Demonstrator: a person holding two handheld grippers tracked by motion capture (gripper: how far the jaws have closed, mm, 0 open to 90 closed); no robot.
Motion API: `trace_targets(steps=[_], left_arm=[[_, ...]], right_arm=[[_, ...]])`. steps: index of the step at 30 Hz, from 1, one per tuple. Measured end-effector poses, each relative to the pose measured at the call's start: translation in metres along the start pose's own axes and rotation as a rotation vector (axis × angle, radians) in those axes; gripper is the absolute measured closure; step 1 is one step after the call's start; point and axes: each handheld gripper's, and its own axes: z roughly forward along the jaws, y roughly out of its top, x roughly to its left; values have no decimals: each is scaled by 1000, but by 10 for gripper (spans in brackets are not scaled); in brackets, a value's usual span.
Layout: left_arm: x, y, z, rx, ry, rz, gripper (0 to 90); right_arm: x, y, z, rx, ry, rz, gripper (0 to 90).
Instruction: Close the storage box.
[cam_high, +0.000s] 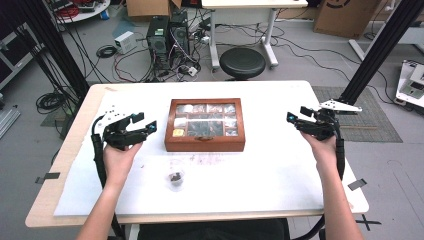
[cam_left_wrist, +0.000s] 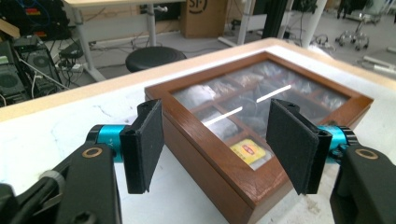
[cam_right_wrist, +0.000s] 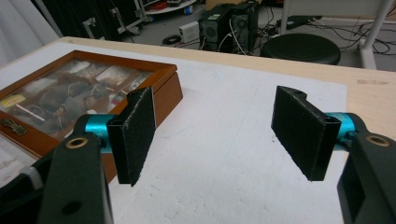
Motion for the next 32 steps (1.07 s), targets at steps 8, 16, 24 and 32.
trace_targets(steps=[8,16,24,32], left_arm=[[10,0,-7,-12,5,-37,367],[16,4,-16,-28,22,-36,367],[20,0,-16,-24,31,-52,363],[23,-1,-17,-30,46,-60,359]], right_arm=[[1,0,1,7,-3,-10,311],[1,-1,1,8,-7,-18,308],[1,-1,2,11,-8,-17,306],[1,-1,2,14,-7,-17,304]])
